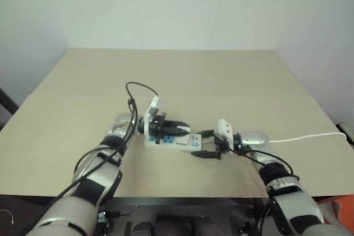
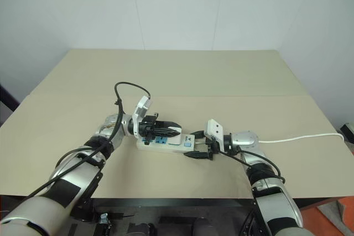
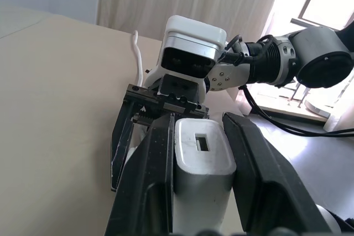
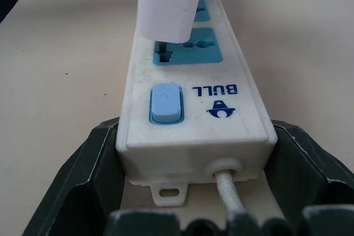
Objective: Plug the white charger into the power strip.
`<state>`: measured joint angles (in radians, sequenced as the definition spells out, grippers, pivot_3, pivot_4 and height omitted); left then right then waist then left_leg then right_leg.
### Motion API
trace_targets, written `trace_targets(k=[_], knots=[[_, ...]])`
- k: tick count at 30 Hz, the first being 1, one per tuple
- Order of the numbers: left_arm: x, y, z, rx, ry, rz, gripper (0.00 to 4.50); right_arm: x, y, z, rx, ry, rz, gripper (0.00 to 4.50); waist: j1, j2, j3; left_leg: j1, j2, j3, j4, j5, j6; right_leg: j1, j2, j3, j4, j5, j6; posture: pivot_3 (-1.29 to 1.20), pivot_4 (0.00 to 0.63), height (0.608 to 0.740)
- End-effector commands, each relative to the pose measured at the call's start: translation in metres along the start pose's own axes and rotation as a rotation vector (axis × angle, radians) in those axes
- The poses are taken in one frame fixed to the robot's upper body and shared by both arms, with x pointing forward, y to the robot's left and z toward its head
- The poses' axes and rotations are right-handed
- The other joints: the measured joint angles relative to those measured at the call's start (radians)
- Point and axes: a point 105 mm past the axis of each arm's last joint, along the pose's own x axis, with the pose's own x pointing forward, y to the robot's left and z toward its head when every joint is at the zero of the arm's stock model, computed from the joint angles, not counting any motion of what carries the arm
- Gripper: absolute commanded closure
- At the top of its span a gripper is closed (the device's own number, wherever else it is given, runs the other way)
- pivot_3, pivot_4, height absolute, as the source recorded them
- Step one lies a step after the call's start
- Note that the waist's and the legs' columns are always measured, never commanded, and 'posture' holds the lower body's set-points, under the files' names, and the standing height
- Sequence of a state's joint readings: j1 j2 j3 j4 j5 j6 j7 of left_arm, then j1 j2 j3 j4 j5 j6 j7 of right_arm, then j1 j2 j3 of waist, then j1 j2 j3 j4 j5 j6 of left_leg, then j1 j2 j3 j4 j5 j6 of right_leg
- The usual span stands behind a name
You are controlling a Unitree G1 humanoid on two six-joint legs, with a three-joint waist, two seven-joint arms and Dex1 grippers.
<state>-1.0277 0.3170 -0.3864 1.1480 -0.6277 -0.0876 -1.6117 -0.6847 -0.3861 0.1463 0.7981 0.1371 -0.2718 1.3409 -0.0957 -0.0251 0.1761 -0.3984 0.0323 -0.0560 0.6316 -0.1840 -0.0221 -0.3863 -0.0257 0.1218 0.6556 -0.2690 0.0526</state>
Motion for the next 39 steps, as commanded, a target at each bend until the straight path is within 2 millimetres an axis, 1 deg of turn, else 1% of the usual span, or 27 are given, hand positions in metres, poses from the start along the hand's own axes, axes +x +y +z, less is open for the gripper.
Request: trace_targets(k=[1,5,14,22,27,34,37,39], knots=[[0.0,0.002,0.002,0.024,0.033,0.004,3.43,0.001,0.017,-0.026,0.07,0.089,0.054,1.1,0.0,0.0,0.0,0.0,0.0,0.0,0.0,0.0,0.0,0.0,0.0,0.0,0.0,0.0,0.0,0.0,0.15,0.74],[-0.001,0.002,-0.003,0.024,0.074,0.004,3.43,0.001,0.018,-0.026,0.073,0.09,0.059,1.1,0.0,0.0,0.0,0.0,0.0,0.0,0.0,0.0,0.0,0.0,0.0,0.0,0.0,0.0,0.0,0.0,0.15,0.74],[0.0,0.0,-0.014,0.02,0.097,0.001,3.43,0.001,0.022,-0.027,0.076,0.088,0.066,1.1,0.0,0.0,-0.003,0.0,0.0,0.0,-0.001,0.0,0.0,0.0,0.0,0.0,-0.001,0.0,0.0,0.0,0.15,0.74],[-0.013,-0.005,-0.033,0.0,0.178,0.01,3.43,-0.002,0.022,-0.027,0.07,0.089,0.064,1.1,0.0,0.0,-0.007,0.0,0.0,0.0,-0.001,0.0,0.0,0.0,0.0,0.0,-0.001,0.0,0.0,0.0,0.15,0.74],[-0.023,-0.009,-0.046,-0.004,0.26,0.006,3.43,-0.001,0.023,-0.027,0.067,0.086,0.067,1.1,0.0,0.0,-0.01,0.0,0.0,0.0,-0.002,0.0,0.0,0.0,0.0,0.0,-0.001,0.0,0.0,0.0,0.15,0.74],[-0.029,-0.014,-0.062,0.039,0.366,-0.016,3.43,0.0,0.024,-0.026,0.062,0.081,0.068,1.1,0.001,0.0,-0.014,0.002,0.0,0.0,-0.002,0.0,0.0,0.001,0.0,0.0,0.0,-0.001,0.0,0.0,0.15,0.74],[-0.029,-0.015,-0.066,0.055,0.383,-0.025,3.43,0.0,0.024,-0.026,0.061,0.08,0.066,1.1,0.001,0.001,-0.015,0.004,0.0,0.0,-0.002,0.0,0.0,0.003,0.0,0.001,0.0,-0.001,0.0,0.0,0.15,0.74],[-0.028,-0.014,-0.066,0.028,0.366,-0.011,3.43,-0.001,0.024,-0.027,0.061,0.084,0.065,1.1,0.001,0.001,-0.015,0.005,0.0,0.0,-0.002,0.0,0.0,0.004,0.0,0.001,0.0,-0.001,0.0,0.0,0.15,0.74]])
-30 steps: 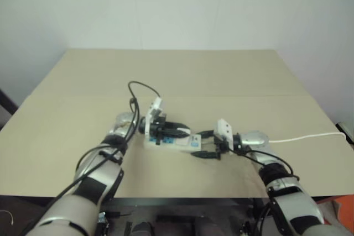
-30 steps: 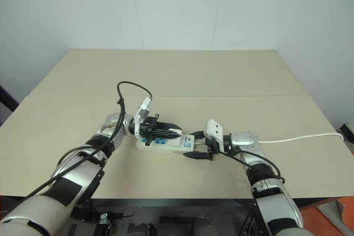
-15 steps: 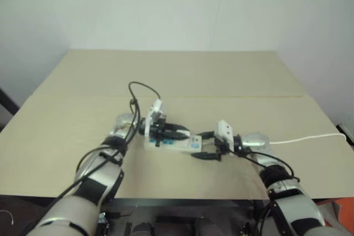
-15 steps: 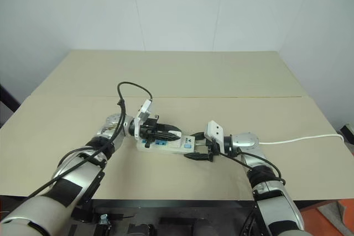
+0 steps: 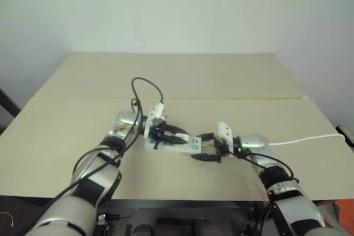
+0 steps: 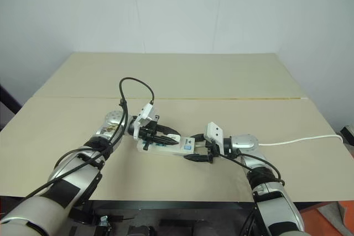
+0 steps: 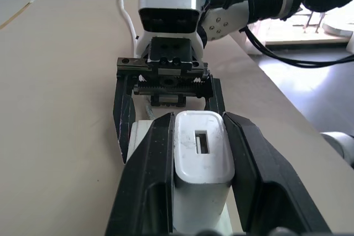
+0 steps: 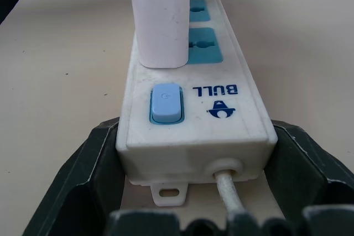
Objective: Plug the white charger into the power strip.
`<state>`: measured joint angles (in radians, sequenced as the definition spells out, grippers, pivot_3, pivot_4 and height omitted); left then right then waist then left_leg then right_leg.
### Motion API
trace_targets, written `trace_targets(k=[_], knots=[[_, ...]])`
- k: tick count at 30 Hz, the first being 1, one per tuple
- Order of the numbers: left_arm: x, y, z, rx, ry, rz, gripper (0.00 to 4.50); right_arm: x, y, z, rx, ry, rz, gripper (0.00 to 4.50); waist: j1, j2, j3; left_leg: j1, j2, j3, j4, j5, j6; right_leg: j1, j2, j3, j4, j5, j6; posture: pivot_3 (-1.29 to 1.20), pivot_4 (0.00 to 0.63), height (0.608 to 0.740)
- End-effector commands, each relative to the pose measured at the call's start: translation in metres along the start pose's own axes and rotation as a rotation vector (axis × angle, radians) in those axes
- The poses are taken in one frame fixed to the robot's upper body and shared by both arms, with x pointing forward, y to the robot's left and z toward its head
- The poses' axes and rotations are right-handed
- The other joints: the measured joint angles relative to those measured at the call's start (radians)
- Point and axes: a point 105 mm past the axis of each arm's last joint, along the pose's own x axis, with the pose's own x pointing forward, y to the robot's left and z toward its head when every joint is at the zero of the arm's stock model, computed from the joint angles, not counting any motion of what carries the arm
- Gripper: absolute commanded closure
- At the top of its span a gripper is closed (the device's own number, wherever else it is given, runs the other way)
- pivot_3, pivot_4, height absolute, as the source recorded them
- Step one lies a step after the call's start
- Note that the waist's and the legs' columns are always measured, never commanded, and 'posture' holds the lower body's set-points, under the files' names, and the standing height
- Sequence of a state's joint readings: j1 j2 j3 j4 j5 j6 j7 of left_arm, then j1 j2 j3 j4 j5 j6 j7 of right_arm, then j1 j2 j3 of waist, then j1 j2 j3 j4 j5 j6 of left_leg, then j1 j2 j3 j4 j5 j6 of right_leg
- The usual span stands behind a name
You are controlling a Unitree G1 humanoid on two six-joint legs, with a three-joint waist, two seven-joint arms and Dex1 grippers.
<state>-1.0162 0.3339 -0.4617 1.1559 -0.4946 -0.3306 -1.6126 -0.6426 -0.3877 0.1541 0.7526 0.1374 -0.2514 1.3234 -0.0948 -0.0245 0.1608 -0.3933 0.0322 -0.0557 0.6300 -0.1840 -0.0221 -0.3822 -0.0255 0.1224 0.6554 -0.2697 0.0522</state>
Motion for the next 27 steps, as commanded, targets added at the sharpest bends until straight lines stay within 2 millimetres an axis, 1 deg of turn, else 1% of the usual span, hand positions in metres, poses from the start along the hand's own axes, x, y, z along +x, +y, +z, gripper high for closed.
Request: trace_targets(k=[1,6,9,11,12,13,19,20,24,27], knots=[[-0.015,-0.019,-0.049,-0.189,0.15,0.007,3.43,-0.002,0.017,-0.022,0.043,0.08,0.069,1.1,0.0,0.0,0.0,0.001,0.0,0.0,0.0,0.0,0.0,0.002,0.0,0.0,0.0,0.0,0.0,0.0,0.15,0.74],[-0.016,-0.019,-0.052,-0.238,0.167,0.008,3.43,-0.002,0.017,-0.022,0.042,0.084,0.068,1.1,-0.001,0.0,0.0,0.009,0.0,0.0,-0.002,0.0,0.0,0.01,0.0,0.0,-0.002,-0.002,-0.001,0.0,0.15,0.74],[-0.018,-0.022,-0.057,-0.265,0.201,-0.003,3.43,-0.002,0.017,-0.022,0.04,0.085,0.066,1.1,-0.001,0.0,-0.001,0.01,0.0,0.0,-0.002,0.0,0.0,0.011,0.0,0.0,-0.003,-0.002,-0.001,0.0,0.15,0.74],[-0.018,-0.023,-0.058,-0.253,0.193,0.001,2.71,-0.002,0.016,-0.022,0.04,0.085,0.065,1.1,-0.002,0.001,-0.003,0.01,0.0,0.0,-0.002,-0.001,0.001,0.012,0.0,0.0,-0.004,-0.002,-0.001,0.0,0.15,0.74],[-0.018,-0.022,-0.057,-0.249,0.181,0.006,2.47,-0.001,0.016,-0.022,0.04,0.085,0.064,1.1,-0.008,0.002,-0.003,0.01,0.0,0.0,-0.002,-0.001,0.001,0.012,0.0,0.0,-0.004,-0.002,-0.001,0.0,0.15,0.74],[-0.018,-0.022,-0.056,-0.245,0.166,0.013,2.13,-0.001,0.016,-0.022,0.04,0.084,0.064,1.1,-0.006,0.002,-0.003,0.01,0.0,0.001,-0.003,-0.002,0.002,0.011,0.001,0.002,-0.005,-0.002,-0.001,0.0,0.15,0.74],[-0.019,-0.014,-0.044,-0.19,0.1,0.053,0.18,-0.001,0.017,-0.022,0.043,0.085,0.066,1.1,-0.004,0.002,-0.003,0.01,0.001,0.0,-0.003,-0.002,0.003,0.012,0.001,0.0,-0.006,-0.002,-0.001,0.0,0.15,0.74],[-0.021,-0.012,-0.041,-0.182,0.091,0.06,0.05,-0.001,0.017,-0.022,0.043,0.085,0.065,1.1,-0.004,0.002,-0.004,0.01,0.001,0.0,-0.003,-0.002,0.003,0.012,0.001,0.0,-0.006,-0.002,-0.001,0.0,0.15,0.74],[-0.028,0.002,-0.017,-0.142,0.021,0.105,0.05,-0.001,0.015,-0.021,0.047,0.08,0.06,1.1,-0.005,0.002,-0.003,0.009,0.001,0.0,-0.003,-0.002,0.003,0.011,0.001,0.0,-0.007,-0.002,-0.001,0.0,0.15,0.74],[-0.04,0.011,0.005,-0.08,-0.048,0.152,0.05,-0.001,0.011,-0.018,0.053,0.071,0.043,1.1,-0.005,0.001,-0.002,0.008,0.001,0.0,-0.003,-0.002,0.003,0.01,0.001,0.0,-0.007,-0.002,-0.001,0.0,0.15,0.74]])
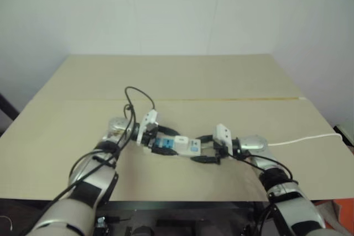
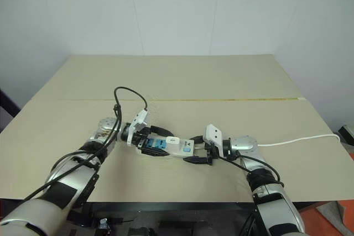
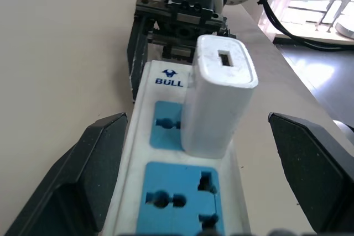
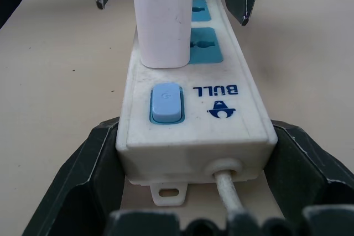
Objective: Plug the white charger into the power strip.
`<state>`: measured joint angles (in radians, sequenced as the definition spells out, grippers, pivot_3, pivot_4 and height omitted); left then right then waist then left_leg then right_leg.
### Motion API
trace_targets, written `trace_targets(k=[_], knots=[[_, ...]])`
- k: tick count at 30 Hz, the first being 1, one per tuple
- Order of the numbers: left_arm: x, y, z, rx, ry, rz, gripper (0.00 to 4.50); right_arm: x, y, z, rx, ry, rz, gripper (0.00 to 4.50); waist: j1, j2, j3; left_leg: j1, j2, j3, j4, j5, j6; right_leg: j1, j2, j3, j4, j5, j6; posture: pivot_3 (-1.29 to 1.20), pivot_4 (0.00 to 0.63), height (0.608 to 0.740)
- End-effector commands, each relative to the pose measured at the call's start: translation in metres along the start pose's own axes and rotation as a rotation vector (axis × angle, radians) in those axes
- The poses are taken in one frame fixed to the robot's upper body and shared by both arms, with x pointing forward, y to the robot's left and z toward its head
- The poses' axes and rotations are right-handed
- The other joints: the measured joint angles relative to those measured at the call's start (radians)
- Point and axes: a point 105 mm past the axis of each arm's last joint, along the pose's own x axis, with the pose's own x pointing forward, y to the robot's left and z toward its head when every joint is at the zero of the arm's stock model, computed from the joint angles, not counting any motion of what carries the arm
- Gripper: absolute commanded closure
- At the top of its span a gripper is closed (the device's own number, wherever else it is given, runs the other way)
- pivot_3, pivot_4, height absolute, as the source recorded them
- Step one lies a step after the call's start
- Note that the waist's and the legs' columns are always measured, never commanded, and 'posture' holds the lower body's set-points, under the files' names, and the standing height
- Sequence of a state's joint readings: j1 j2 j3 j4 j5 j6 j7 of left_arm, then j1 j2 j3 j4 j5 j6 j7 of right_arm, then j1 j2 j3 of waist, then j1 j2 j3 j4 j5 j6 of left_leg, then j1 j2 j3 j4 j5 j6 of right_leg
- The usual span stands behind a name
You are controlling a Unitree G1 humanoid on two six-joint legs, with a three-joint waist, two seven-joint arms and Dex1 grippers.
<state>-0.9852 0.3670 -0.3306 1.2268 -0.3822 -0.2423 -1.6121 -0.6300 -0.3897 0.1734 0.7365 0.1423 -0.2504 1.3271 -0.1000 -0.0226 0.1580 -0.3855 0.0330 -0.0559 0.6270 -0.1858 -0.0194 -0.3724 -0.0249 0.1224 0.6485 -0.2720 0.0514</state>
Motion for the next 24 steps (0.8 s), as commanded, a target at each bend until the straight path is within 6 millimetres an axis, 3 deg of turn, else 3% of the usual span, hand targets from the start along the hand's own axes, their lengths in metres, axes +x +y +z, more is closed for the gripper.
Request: trace_targets(k=[1,6,7,9,14,16,19,24], knots=[[-0.02,0.011,0.039,0.11,-0.117,0.065,0.05,-0.004,0.005,-0.015,0.051,0.059,0.01,1.1,0.0,-0.001,0.001,-0.001,0.0,0.0,0.0,0.0,0.0,-0.001,0.0,0.0,0.0,0.0,0.0,0.0,0.15,0.74],[-0.061,0.013,0.07,0.119,-0.265,0.157,0.05,-0.01,-0.004,-0.009,0.057,0.048,-0.023,1.1,-0.001,-0.002,0.003,-0.004,0.0,0.0,0.0,0.0,0.0,-0.004,0.0,0.0,0.0,0.0,0.0,0.0,0.15,0.74],[-0.072,0.012,0.073,0.125,-0.283,0.184,0.0,-0.012,-0.004,-0.008,0.058,0.047,-0.02,0.39,0.0,-0.002,0.004,-0.004,0.0,0.0,0.0,0.0,0.0,-0.005,0.0,0.0,0.0,0.0,0.0,0.0,0.15,0.74],[-0.093,0.009,0.072,0.122,-0.289,0.236,0.0,-0.017,-0.006,-0.005,0.04,0.045,-0.033,0.03,0.002,-0.002,0.006,-0.005,0.0,0.0,0.0,0.0,0.0,-0.007,0.0,0.0,0.001,0.0,0.0,0.0,0.15,0.74],[-0.126,-0.009,0.061,0.13,-0.28,0.302,0.0,-0.039,-0.01,0.008,-0.023,0.007,-0.096,0.03,0.009,-0.001,0.006,-0.015,0.0,0.0,0.0,0.0,0.0,-0.016,-0.001,-0.001,0.001,0.001,0.0,0.0,0.15,0.74],[-0.136,-0.021,0.057,0.131,-0.274,0.31,0.0,-0.054,-0.011,0.017,-0.089,0.007,-0.162,0.03,0.015,-0.001,0.007,-0.018,0.0,0.0,0.0,0.0,0.0,-0.018,-0.002,-0.002,0.001,0.001,-0.001,0.0,0.15,0.74],[-0.148,-0.04,0.051,0.119,-0.24,0.325,0.0,-0.087,0.006,0.028,-0.145,0.052,-0.139,0.03,0.033,0.001,0.01,-0.023,0.0,0.0,0.0,0.0,0.0,-0.024,-0.003,-0.002,0.001,0.004,-0.006,0.0,0.15,0.74],[-0.152,-0.057,0.032,0.086,-0.1,0.433,0.0,-0.14,0.019,0.045,-0.185,0.134,-0.258,0.03,0.046,0.002,0.011,-0.025,0.0,0.001,-0.001,0.0,0.0,-0.026,-0.003,-0.002,0.001,0.001,-0.001,0.0,0.15,0.74]])
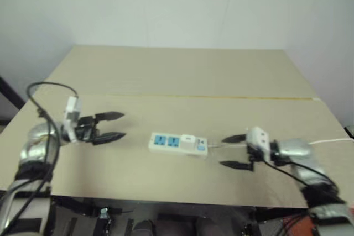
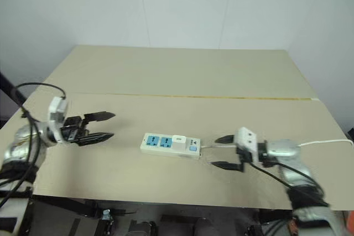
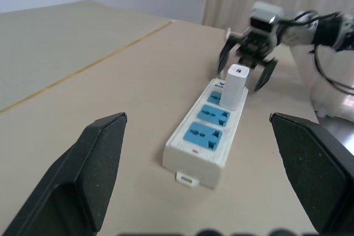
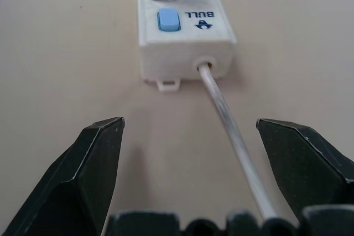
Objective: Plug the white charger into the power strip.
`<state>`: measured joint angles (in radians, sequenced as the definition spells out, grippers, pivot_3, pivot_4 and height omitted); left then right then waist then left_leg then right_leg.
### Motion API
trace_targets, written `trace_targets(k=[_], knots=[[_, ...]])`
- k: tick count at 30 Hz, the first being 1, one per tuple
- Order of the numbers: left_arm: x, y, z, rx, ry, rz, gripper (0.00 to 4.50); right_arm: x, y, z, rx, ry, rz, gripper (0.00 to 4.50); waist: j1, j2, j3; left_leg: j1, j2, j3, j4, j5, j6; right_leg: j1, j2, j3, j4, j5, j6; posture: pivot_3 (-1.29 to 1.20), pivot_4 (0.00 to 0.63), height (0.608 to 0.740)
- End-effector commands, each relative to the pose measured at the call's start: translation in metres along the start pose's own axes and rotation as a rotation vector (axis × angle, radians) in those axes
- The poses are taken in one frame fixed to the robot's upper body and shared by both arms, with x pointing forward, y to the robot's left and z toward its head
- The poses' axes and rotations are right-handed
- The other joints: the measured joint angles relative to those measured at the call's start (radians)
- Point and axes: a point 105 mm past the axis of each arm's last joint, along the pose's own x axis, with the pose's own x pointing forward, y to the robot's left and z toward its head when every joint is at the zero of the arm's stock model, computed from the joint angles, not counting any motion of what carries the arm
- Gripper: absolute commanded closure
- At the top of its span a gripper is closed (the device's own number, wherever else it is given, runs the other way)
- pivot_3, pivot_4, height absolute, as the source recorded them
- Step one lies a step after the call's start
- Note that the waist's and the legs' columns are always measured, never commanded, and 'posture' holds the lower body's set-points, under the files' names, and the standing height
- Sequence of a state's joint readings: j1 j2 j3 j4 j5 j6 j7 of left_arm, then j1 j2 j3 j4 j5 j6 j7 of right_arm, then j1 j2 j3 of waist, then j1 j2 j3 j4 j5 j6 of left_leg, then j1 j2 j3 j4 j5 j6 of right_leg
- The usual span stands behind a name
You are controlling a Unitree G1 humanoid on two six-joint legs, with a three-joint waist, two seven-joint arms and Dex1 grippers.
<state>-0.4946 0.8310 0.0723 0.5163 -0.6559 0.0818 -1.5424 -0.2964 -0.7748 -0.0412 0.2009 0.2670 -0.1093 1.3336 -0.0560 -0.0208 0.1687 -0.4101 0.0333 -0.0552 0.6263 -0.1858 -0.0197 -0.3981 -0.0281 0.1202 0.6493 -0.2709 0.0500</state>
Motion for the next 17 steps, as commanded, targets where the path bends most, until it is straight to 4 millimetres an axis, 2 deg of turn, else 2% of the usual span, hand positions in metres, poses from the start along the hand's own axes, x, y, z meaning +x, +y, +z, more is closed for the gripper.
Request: trace_targets(k=[1,3,6,10,17], knots=[[-0.002,-0.005,0.004,0.052,0.081,0.057,0.0,-0.032,-0.008,0.021,-0.038,-0.006,-0.104,0.03,0.004,0.0,0.0,0.002,0.0,0.0,0.0,0.0,0.0,0.002,0.0,0.0,0.0,-0.001,0.001,0.0,0.15,0.74],[-0.004,-0.009,0.003,0.064,0.087,0.072,0.0,-0.051,-0.006,0.023,-0.041,0.032,-0.14,0.03,0.008,-0.001,0.001,0.006,0.001,0.001,0.0,0.0,0.0,0.005,0.001,0.0,-0.001,-0.001,0.001,0.0,0.15,0.74],[-0.005,-0.01,0.008,0.059,0.077,0.085,0.0,-0.07,-0.001,0.025,-0.04,0.076,-0.177,0.03,0.012,-0.001,0.001,0.008,0.001,0.001,0.0,0.0,0.0,0.007,0.001,0.0,-0.001,-0.001,0.0,0.0,0.15,0.74],[-0.003,-0.007,0.01,0.073,0.08,0.08,0.0,-0.079,0.002,0.021,-0.02,0.115,-0.211,0.03,0.01,-0.001,0.001,0.009,0.001,0.003,0.001,0.0,-0.001,0.008,0.0,0.002,-0.001,-0.001,0.0,0.0,0.15,0.74],[-0.005,-0.01,0.015,0.051,0.071,0.015,0.0,-0.085,0.001,0.02,-0.016,0.142,-0.242,0.03,0.007,-0.001,0.001,0.008,0.001,0.004,0.0,0.0,-0.001,0.007,0.001,0.003,-0.002,-0.001,0.0,0.0,0.15,0.74]])
